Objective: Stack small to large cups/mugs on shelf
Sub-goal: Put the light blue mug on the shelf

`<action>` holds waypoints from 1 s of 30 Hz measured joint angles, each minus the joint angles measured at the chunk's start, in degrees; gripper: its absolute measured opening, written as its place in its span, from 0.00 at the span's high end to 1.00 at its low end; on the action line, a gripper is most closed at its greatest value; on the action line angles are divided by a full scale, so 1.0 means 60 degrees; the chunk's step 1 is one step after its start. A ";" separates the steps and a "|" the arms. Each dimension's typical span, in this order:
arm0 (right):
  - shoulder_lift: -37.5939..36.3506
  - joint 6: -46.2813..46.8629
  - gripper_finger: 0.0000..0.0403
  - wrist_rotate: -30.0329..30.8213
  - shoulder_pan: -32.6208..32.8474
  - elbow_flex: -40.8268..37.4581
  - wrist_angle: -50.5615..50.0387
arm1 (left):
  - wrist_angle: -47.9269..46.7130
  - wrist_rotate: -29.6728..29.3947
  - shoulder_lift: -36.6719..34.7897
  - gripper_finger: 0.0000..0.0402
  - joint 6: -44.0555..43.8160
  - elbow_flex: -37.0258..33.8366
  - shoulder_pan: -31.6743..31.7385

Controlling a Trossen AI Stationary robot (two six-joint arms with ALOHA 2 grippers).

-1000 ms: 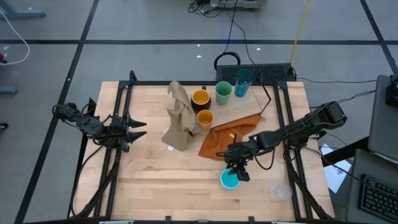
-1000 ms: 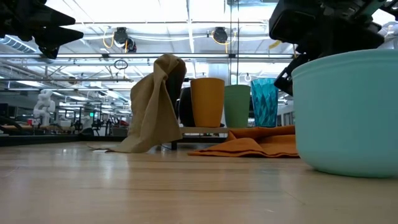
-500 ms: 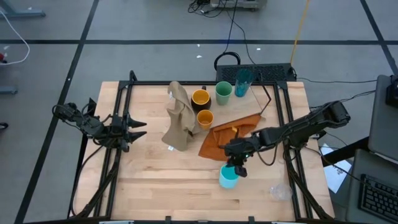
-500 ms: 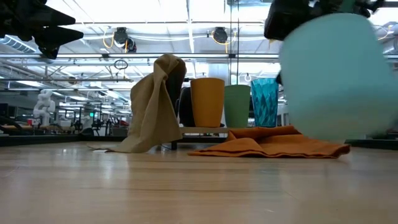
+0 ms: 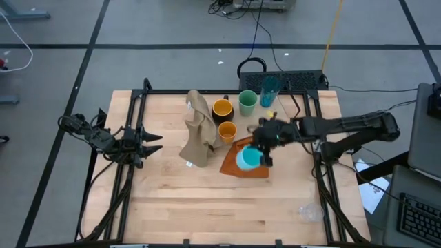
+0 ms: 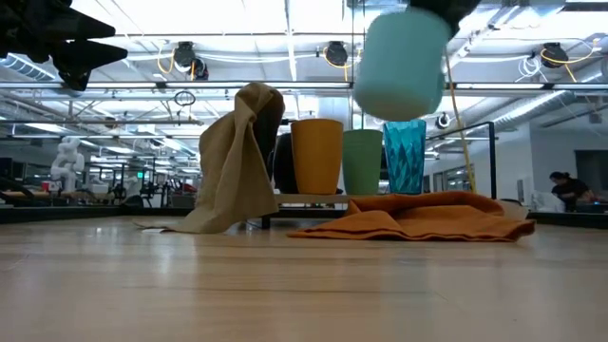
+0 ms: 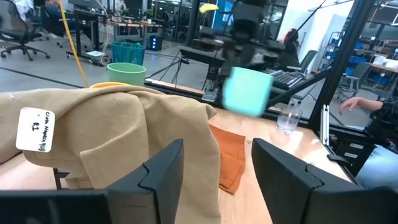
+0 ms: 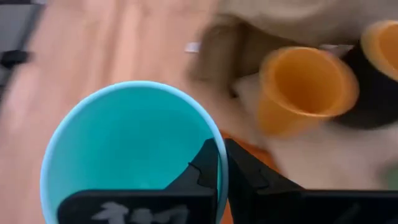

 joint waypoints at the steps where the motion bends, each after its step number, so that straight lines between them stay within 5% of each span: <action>1: 0.0002 -0.0143 1.00 -0.0001 -0.0311 0.0068 -0.0169 | -0.0003 0.0000 -0.0003 0.52 -0.0064 0.0000 0.0000; 12: 0.0046 -0.1346 1.00 -0.0695 -0.2928 0.0090 -0.1093 | -0.0020 0.0000 0.0000 0.52 -0.0090 0.0000 0.0000; 30: 0.1440 -0.2481 1.00 -0.1285 -0.4382 0.0090 -0.0193 | -0.0017 0.0000 0.0000 0.52 -0.0152 -0.0003 0.0000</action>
